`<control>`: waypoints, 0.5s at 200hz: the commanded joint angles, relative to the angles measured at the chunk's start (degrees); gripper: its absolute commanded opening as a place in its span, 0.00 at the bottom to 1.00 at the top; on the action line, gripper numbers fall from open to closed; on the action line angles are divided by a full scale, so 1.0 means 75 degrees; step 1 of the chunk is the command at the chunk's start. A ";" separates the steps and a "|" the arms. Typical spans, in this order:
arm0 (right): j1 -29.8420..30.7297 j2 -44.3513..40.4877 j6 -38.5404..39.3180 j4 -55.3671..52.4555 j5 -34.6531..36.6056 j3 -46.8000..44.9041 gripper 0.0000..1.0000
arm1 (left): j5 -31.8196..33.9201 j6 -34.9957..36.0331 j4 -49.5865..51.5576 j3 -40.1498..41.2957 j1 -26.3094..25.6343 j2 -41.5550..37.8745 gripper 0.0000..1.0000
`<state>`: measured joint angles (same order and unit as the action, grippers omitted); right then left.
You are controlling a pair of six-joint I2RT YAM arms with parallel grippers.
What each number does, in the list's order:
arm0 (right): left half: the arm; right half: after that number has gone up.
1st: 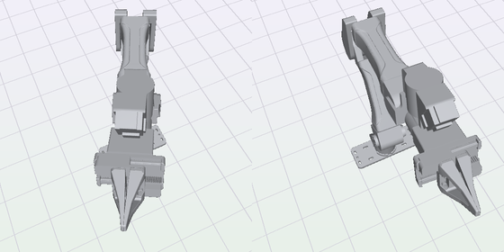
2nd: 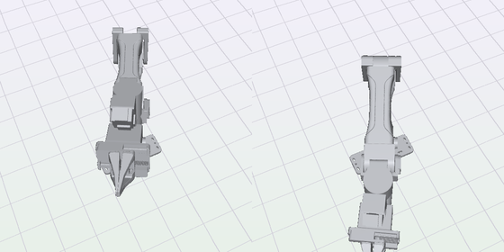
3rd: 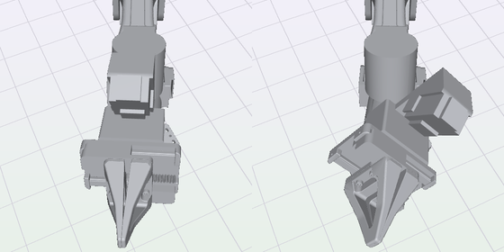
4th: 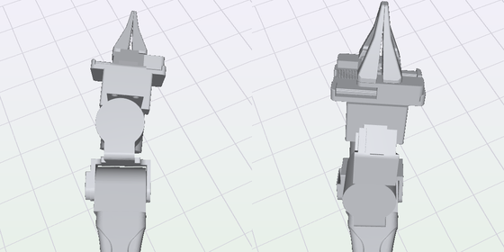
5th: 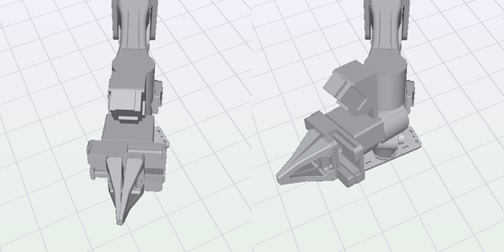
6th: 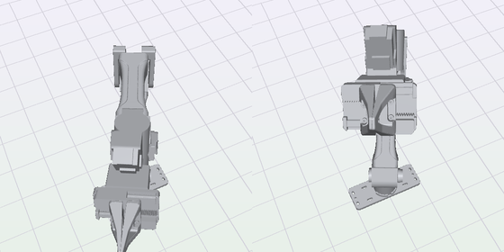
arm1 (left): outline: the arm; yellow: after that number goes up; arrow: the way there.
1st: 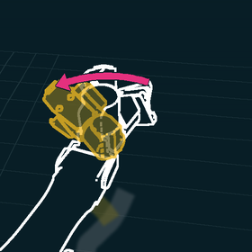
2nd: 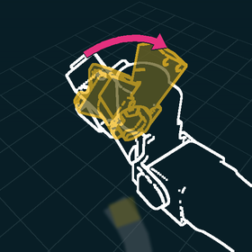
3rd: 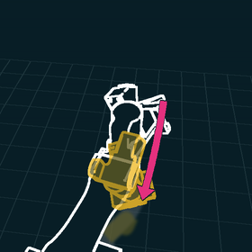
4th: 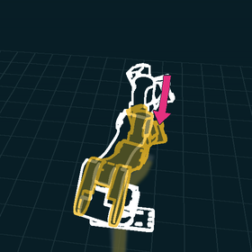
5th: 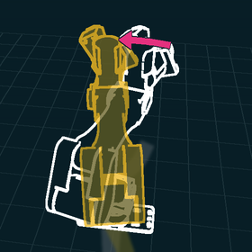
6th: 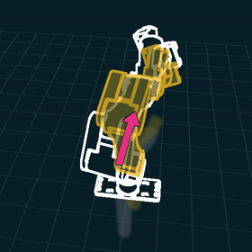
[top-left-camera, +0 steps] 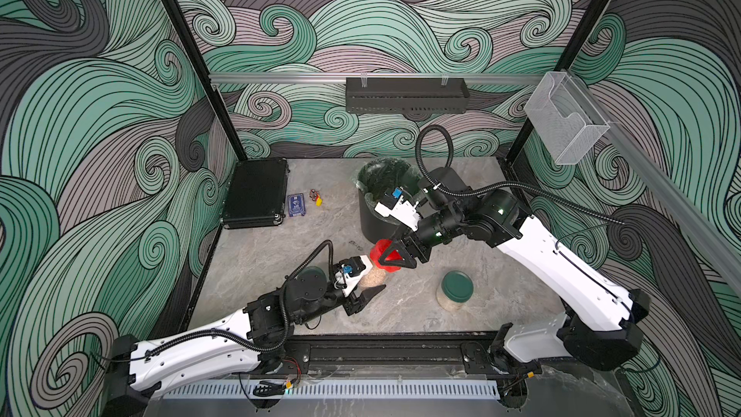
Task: Empty expired oatmeal from jars
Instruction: Open the lid of the jar.
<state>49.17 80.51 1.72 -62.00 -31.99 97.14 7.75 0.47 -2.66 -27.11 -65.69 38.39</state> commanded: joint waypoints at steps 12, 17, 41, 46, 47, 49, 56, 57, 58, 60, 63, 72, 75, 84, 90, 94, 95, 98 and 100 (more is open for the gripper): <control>-0.0070 -0.0413 0.0777 0.0108 0.0216 0.0415 0.53 | 0.0086 -0.0004 -0.0226 -0.0239 -0.0031 -0.0146 0.47; -0.0105 -0.0380 0.0726 0.0101 0.0197 0.0528 0.53 | 0.0092 -0.0010 -0.0220 -0.0236 -0.0030 -0.0150 0.47; -0.0191 -0.0290 0.0411 0.0103 0.0417 0.0921 0.53 | 0.0155 -0.0048 -0.0194 -0.0224 -0.0024 -0.0205 0.47; -0.0210 -0.0320 0.0303 0.0109 0.0547 0.0907 0.53 | 0.0198 -0.0057 -0.0164 -0.0218 -0.0026 -0.0231 0.47; -0.0219 -0.0336 0.0283 0.0110 0.0578 0.0903 0.54 | 0.0204 -0.0060 -0.0163 -0.0223 -0.0028 -0.0238 0.47; -0.0225 -0.0354 0.0248 0.0101 0.0630 0.0885 0.54 | 0.0217 -0.0068 -0.0156 -0.0230 -0.0027 -0.0263 0.47; -0.0281 -0.0454 0.0077 0.0107 0.0859 0.0740 0.54 | 0.0275 -0.0107 -0.0122 -0.0239 -0.0026 -0.0329 0.47; -0.0289 -0.0473 0.0059 0.0114 0.0904 0.0708 0.54 | 0.0283 -0.0114 -0.0119 -0.0234 -0.0022 -0.0339 0.47; -0.0294 -0.0489 0.0032 0.0118 0.0944 0.0675 0.54 | 0.0287 -0.0118 -0.0111 -0.0231 -0.0026 -0.0356 0.47; -0.0314 -0.0527 -0.0017 0.0121 0.1009 0.0615 0.54 | 0.0302 -0.0138 -0.0099 -0.0232 -0.0029 -0.0380 0.47; -0.0336 -0.0604 -0.0097 0.0116 0.1154 0.0497 0.54 | 0.0338 -0.0163 -0.0083 -0.0231 -0.0024 -0.0419 0.47; -0.0414 -0.0866 -0.0293 0.0139 0.1524 0.0089 0.54 | 0.0413 -0.0202 -0.0037 -0.0240 -0.0025 -0.0567 0.47; -0.0441 -0.0971 -0.0357 0.0162 0.1629 -0.0104 0.54 | 0.0419 -0.0197 -0.0008 -0.0242 -0.0027 -0.0624 0.47; -0.0535 -0.1299 -0.0517 0.0312 0.2022 -0.0704 0.54 | 0.0517 -0.0259 0.0123 -0.0274 -0.0024 -0.0803 0.47; -0.0535 -0.1517 -0.0607 0.0451 0.2380 -0.1111 0.54 | 0.0648 -0.0344 0.0236 -0.0307 -0.0019 -0.0920 0.47; -0.0532 -0.1636 -0.0644 0.0558 0.2520 -0.1392 0.54 | 0.0716 -0.0361 0.0320 -0.0321 -0.0024 -0.1000 0.47; -0.0532 -0.1662 -0.0641 0.0580 0.2549 -0.1454 0.54 | 0.0738 -0.0364 0.0337 -0.0327 -0.0027 -0.1015 0.47; -0.0532 -0.1756 -0.0647 0.0654 0.2624 -0.1682 0.54 | 0.0763 -0.0367 0.0378 -0.0324 -0.0020 -0.1073 0.47; -0.0532 -0.1816 -0.0650 0.0715 0.2656 -0.1829 0.54 | 0.0778 -0.0373 0.0407 -0.0340 -0.0019 -0.1116 0.47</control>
<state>45.82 71.55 0.38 -58.89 -21.45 92.82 10.07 -0.45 -1.19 -27.11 -65.73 33.32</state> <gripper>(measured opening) 0.655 0.636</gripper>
